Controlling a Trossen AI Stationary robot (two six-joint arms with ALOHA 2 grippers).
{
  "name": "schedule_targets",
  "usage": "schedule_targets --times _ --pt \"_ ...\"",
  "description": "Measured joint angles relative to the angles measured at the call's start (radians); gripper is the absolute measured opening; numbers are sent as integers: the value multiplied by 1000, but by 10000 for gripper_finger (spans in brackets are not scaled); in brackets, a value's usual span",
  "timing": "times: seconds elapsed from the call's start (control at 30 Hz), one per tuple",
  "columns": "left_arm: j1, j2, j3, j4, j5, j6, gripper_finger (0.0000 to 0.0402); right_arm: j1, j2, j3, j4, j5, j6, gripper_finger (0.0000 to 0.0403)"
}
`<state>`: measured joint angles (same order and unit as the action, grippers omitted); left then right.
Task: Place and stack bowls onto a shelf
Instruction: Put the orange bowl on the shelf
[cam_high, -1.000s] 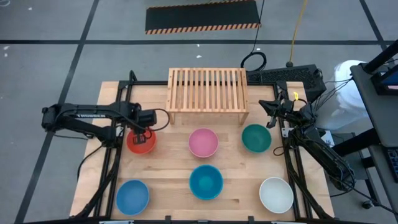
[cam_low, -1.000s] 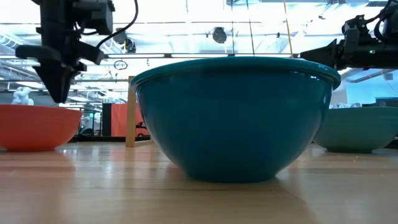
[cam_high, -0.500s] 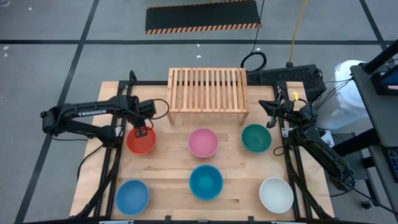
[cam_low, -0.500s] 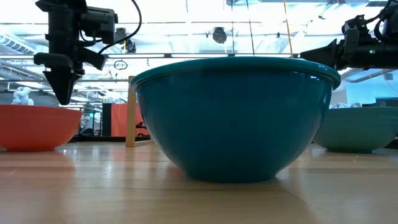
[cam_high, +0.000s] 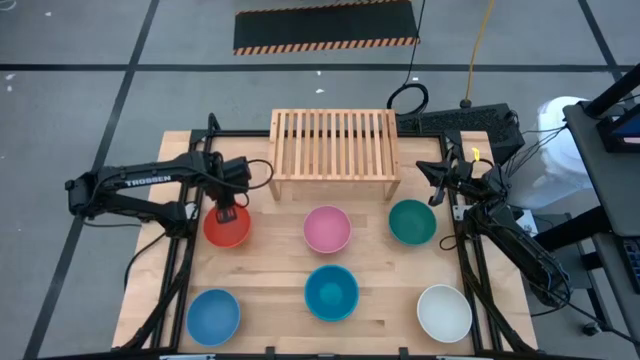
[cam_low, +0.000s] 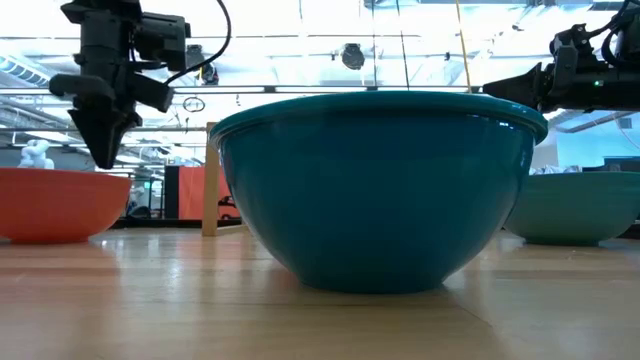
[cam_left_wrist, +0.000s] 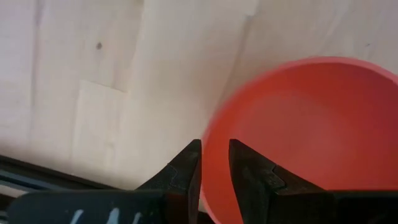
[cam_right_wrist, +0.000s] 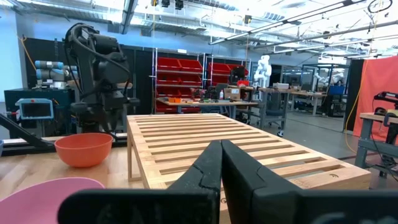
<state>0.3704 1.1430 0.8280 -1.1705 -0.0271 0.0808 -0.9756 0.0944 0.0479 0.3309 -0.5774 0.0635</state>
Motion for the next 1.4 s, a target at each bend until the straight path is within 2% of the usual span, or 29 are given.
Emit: schedule_targets --times 0.4,0.77,0.87,1.03,1.23,1.4 --pt "28 168 0 29 9 73 88 0 0 0 1 0 0 4" --pt "28 253 0 46 38 128 86 0 0 0 1 0 0 4" --pt "28 267 0 51 38 127 70 0 0 0 0 0 0 4" --pt "28 276 0 44 77 127 12 0 0 0 1 0 0 4" --pt "28 276 1 37 91 85 7 0 0 0 1 0 0 4" --pt "27 275 30 -42 105 30 7 0 0 0 0 0 0 4"
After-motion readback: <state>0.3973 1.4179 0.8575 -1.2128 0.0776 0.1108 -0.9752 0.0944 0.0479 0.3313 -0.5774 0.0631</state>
